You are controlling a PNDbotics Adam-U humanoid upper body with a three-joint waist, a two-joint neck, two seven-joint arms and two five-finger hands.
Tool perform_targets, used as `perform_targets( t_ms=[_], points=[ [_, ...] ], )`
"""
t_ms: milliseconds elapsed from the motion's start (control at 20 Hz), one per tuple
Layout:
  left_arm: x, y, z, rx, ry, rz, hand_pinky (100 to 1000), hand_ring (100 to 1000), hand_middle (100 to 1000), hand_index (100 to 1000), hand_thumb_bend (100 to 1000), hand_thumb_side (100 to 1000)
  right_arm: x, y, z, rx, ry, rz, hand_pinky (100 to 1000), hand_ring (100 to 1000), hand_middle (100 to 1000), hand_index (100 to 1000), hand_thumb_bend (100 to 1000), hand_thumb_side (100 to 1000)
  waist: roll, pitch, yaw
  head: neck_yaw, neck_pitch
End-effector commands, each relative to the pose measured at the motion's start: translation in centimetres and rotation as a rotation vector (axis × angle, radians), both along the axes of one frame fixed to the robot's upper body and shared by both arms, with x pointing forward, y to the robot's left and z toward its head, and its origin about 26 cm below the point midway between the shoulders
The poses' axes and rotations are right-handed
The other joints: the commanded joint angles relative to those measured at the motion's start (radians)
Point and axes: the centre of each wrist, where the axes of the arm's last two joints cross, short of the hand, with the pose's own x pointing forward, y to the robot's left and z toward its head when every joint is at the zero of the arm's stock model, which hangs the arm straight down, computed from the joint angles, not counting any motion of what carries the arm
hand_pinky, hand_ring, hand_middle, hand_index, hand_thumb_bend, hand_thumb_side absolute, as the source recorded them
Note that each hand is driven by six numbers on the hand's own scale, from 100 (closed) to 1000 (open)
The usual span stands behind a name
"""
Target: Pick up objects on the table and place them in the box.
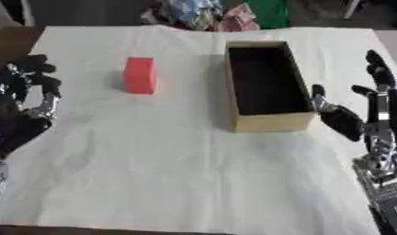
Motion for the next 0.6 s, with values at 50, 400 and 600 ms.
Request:
perform_targets(
  t_ms=[50,400,600],
  points=[
    [0.0,0.7,2.3,0.108,-0.056,-0.008,968,668,682,818,100,129,-0.2,-0.3,1.1,-0.025,-0.037,-0.003,789,1000,957,1000,387,130,0.005,-0.018,-0.003,0.003,0.005],
    [1.0,2.4,6.9,0.390,-0.107,-0.018,927,688,711,842,162,148,-0.2,-0.2,0.9,-0.036,-0.025,0.008,786,1000,957,1000,364,152,0.013,-0.025,-0.011,0.005,0.010],
    [2.2,3.9,10.2,0.603,-0.109,0.023,893,702,732,856,238,171,-0.2,-0.2,0.8,-0.038,-0.019,0.018,786,1000,957,1000,354,158,0.016,-0.028,-0.018,0.007,0.011]
  ],
)
